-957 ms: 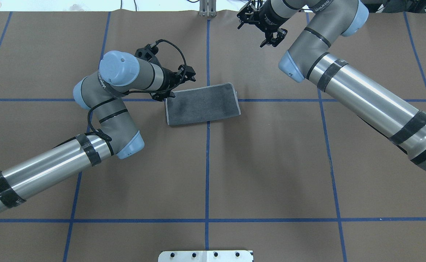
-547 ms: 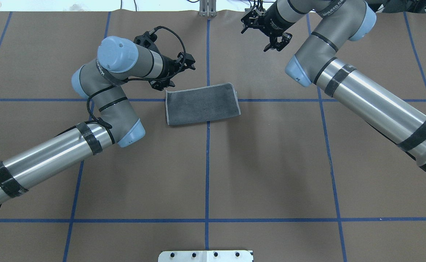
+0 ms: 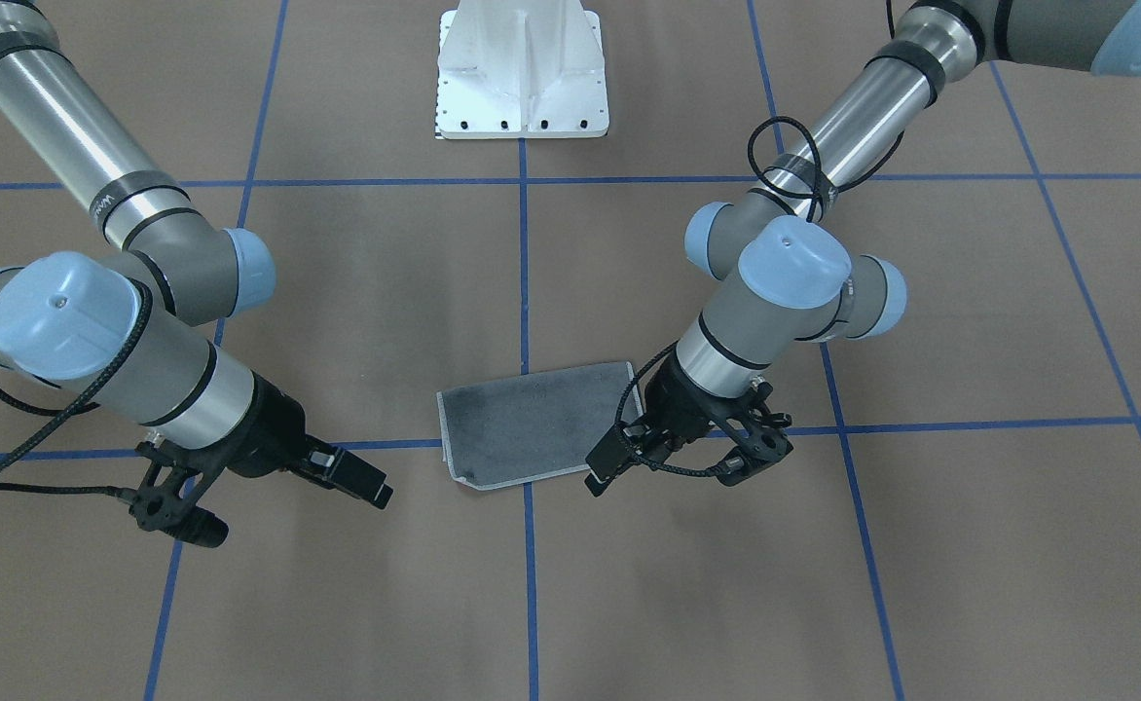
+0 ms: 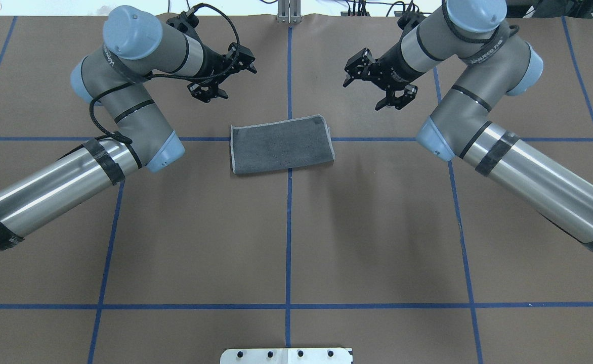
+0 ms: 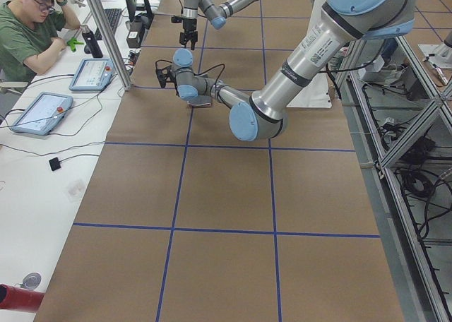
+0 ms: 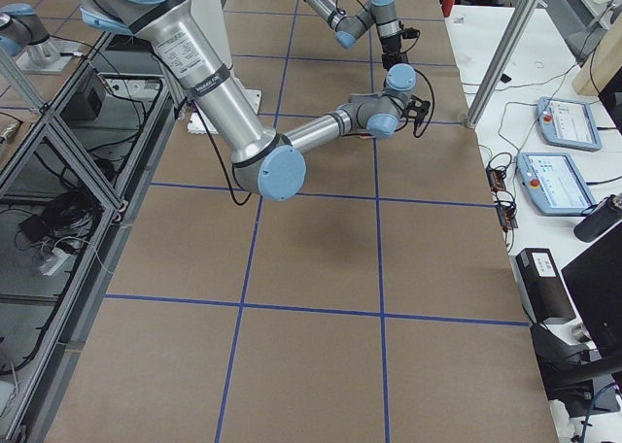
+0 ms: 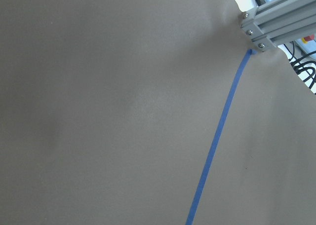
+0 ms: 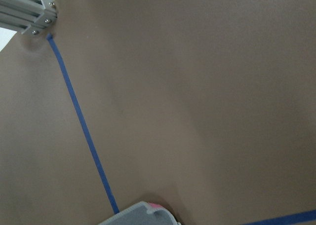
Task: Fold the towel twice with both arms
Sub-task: 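Raise the left gripper away while moving the right gripper toward the towel end, then lower the right gripper and grasp the grey towel end nearest it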
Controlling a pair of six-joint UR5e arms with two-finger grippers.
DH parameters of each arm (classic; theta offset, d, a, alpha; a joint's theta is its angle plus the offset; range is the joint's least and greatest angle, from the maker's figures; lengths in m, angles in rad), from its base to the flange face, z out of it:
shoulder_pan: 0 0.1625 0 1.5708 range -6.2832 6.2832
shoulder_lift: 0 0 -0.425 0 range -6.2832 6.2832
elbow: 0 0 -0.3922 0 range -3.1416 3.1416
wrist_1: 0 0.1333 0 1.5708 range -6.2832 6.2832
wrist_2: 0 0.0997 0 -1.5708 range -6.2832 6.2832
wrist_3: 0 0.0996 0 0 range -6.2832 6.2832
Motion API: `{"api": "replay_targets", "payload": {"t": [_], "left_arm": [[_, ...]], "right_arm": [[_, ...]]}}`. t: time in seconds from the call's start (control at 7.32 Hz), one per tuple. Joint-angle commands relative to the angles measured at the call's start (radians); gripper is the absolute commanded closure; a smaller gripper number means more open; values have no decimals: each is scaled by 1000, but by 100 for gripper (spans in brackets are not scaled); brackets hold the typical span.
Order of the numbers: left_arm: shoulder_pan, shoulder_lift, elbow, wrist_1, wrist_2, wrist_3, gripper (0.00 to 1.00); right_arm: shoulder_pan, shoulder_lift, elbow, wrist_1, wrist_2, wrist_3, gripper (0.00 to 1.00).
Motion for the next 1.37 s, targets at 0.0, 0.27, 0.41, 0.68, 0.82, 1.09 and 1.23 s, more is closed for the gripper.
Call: {"api": "replay_targets", "payload": {"t": [0.0, 0.27, 0.41, 0.68, 0.82, 1.09, 1.23], "left_arm": [[-8, 7, -5, 2, -30, 9, 0], [-22, 8, -8, 0, -56, 10, 0], [-23, 8, -8, 0, -56, 9, 0], [-25, 8, -8, 0, -56, 10, 0], [-25, 8, -8, 0, -56, 10, 0], [-25, 8, -8, 0, -56, 9, 0], [-25, 8, -8, 0, -56, 10, 0]], "right_arm": [[-105, -1, 15, -16, -93, 5, 2], [-172, 15, 12, -42, -164, 5, 1], [-193, 15, 4, -48, -178, 5, 1], [-196, 16, 4, -88, -191, -9, 1], [-196, 15, 4, -90, -192, -9, 2], [-196, 13, 4, -90, -193, -11, 3], [-196, 13, 0, -88, -193, -18, 4]]}}
